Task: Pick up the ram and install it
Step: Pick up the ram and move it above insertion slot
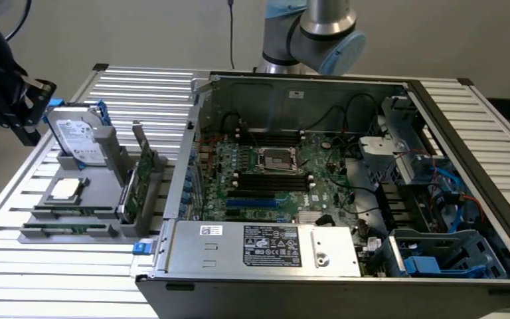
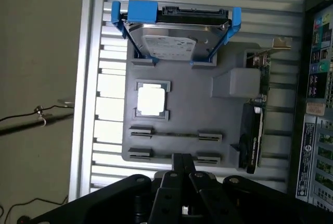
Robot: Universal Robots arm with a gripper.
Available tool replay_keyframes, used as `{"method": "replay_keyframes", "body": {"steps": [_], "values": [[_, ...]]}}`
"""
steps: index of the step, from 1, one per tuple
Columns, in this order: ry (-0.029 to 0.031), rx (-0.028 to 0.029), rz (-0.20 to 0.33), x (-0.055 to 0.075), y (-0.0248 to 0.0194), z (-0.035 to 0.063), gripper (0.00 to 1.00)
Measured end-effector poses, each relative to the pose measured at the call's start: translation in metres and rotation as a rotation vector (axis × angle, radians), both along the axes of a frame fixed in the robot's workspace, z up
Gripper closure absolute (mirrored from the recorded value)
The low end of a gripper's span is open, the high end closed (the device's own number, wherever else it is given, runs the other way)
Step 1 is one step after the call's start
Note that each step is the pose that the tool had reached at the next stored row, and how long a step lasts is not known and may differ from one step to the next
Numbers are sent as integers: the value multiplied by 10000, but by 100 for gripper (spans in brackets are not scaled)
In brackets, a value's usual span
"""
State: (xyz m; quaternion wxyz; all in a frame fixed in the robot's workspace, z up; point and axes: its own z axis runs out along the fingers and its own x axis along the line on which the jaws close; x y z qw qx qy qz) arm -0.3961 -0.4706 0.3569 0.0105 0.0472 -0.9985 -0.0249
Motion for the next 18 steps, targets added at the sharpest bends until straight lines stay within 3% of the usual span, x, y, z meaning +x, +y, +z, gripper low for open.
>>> {"method": "replay_keyframes", "body": {"steps": [18], "values": [[-3,2,3270,0,0,-130,89]]}}
